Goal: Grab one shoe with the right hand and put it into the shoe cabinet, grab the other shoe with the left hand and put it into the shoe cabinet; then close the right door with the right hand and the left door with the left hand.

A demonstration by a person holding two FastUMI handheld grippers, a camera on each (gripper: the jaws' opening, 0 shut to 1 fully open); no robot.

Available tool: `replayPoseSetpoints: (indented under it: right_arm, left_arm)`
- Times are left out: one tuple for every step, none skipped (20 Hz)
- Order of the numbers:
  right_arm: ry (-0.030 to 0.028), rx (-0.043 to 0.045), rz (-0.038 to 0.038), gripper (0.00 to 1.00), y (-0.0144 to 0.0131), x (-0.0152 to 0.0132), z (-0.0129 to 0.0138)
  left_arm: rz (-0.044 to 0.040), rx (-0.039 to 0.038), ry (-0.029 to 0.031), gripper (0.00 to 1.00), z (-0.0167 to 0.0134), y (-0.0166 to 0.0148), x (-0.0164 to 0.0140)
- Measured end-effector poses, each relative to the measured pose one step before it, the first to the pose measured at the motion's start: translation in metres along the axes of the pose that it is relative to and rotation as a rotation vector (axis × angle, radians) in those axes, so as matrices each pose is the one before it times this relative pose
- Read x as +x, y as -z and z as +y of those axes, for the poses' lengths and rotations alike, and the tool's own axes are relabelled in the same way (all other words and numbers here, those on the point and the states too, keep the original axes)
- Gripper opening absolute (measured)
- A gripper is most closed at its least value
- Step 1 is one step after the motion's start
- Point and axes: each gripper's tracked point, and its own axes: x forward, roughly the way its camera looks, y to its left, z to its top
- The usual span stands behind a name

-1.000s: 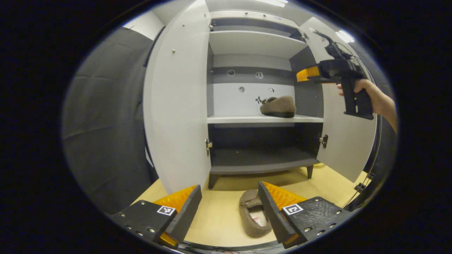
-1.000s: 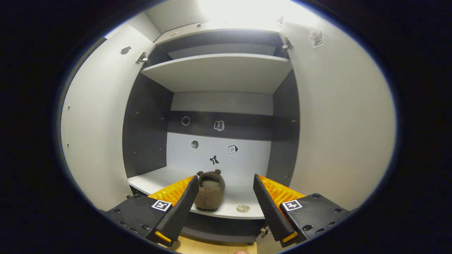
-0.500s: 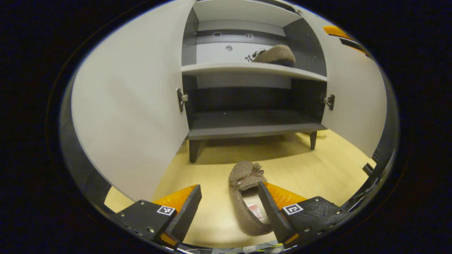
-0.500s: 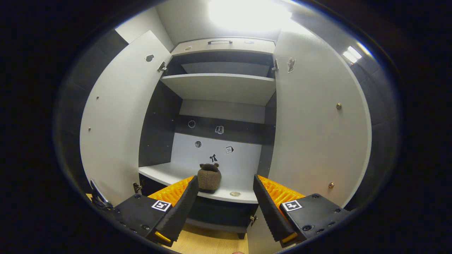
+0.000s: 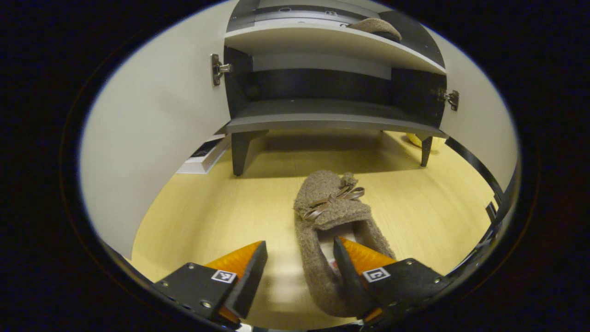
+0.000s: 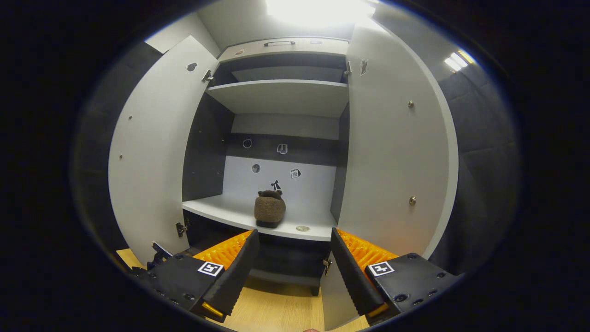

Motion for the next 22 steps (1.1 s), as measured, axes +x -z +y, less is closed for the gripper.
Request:
replayPoseSetpoints:
  right_arm:
    - [-0.00152,-0.00141,0.00373,0.96,0.00047,-0.00165,0.00041]
    - [-0.00094,-0.00258,0.00333,0.98,0.00019,-0.00099,0.0001]
    - [-0.00235,-0.00284,0.00218,0.98,0.00025,-0.00177,0.00078]
    - [-0.00194,-0.00266,0.00104,0.98,-0.00066,-0.00189,0.00109]
    - [-0.0035,-0.00107,0.00016,0.98,-0.00077,-0.00208,0.00164]
    - [-0.00377,0.00059,-0.00036,0.98,-0.00044,-0.00173,0.00179]
    - [-0.00421,0.00002,0.00318,0.98,0.00033,-0.00168,0.00201]
    - [-0.00421,-0.00156,0.00284,0.98,0.0001,-0.00181,0.00179]
    - [-0.00379,-0.00319,0.00167,0.98,0.00018,-0.00176,0.00224]
    - [-0.00444,-0.00494,-0.00106,0.98,-0.00123,-0.00273,0.00147]
    - [-0.00295,-0.00742,-0.00028,0.98,-0.0002,-0.00215,0.00106]
    - [-0.0023,-0.00851,-0.00044,0.98,-0.00064,-0.00294,0.0009]
    - [-0.00134,-0.00724,-0.00164,0.98,-0.00122,-0.00274,0.0004]
    - [-0.00218,-0.00355,0.00088,0.98,-0.00026,-0.00255,0.00077]
    - [-0.00399,-0.00065,-0.00133,0.98,-0.00047,-0.00175,0.00128]
    - [-0.00169,-0.00027,-0.0023,0.98,-0.00135,-0.00217,0.00062]
    - [-0.00192,-0.00052,-0.0005,0.98,0.00017,-0.00208,0.00045]
    - [-0.00275,0.0001,0.00324,0.98,0.00088,-0.00219,0.00044]
    - [-0.00553,-0.00019,0.00177,0.98,0.00067,-0.00298,0.00104]
    - [-0.00211,-0.00109,-0.00099,0.98,-0.0002,-0.0026,0.0003]
    - [-0.00178,-0.00136,-0.00155,0.98,-0.00016,-0.00146,-0.00032]
    - [-0.00147,-0.00093,0.00015,0.98,0.0002,-0.00191,0.00009]
  left_arm:
    - [0.0108,0.00317,0.0082,0.68,-0.00503,0.00787,0.00892]
    - [-0.0001,-0.0023,0.00254,0.6,-0.00666,0.00349,0.00226]
    - [0.00105,0.00781,-0.0029,0.51,-0.00288,0.00031,-0.00045]
    - [0.0011,0.01393,-0.00947,0.43,-0.00109,0.00212,-0.00064]
    - [-0.00747,0.0078,-0.02693,0.31,0.0034,-0.00189,0.00288]
    - [0.00429,-0.00649,-0.0205,0.29,0.00408,0.00062,-0.00038]
    - [0.00068,-0.0103,-0.01115,0.08,0.00256,-0.00112,-0.00068]
    - [-0.00423,-0.00822,0.00565,0.12,-0.0003,-0.00358,-0.00286]
    - [-0.00625,-0.00481,-0.0018,0.03,-0.00054,-0.00024,0.00105]
    - [-0.01085,-0.00522,0.00405,0.07,0.00099,-0.00213,-0.00126]
    - [-0.02065,-0.0082,0.00732,0.07,0.00045,-0.00656,-0.00155]
    - [-0.01874,-0.00262,-0.00125,0.01,0.00178,-0.0071,-0.00311]
    - [-0.01985,0.00427,-0.00605,0.01,0.0014,-0.00762,-0.00396]
    - [-0.01751,0.00666,-0.00247,0.01,-0.00142,-0.0046,-0.00714]
    - [-0.02087,0.00494,-0.00106,0.01,-0.00155,-0.00764,-0.00691]
    - [-0.02471,0.00584,0.00366,0.01,-0.00246,-0.00927,-0.00768]
    - [-0.02162,0.00311,0.00006,0.01,-0.0007,-0.01139,-0.00566]
    - [-0.01918,0.00058,-0.00167,0.01,0.00105,-0.01082,-0.00434]
    - [-0.0211,-0.00055,-0.00092,0.01,0.00019,-0.01185,-0.00499]
    - [-0.02532,-0.00309,-0.00095,0.01,-0.00075,-0.0118,-0.00554]
    - [-0.02529,-0.00413,-0.00261,0.01,0.00046,-0.01321,-0.00509]
    - [-0.02439,-0.00596,-0.00399,0.01,-0.00163,-0.0144,-0.00662]
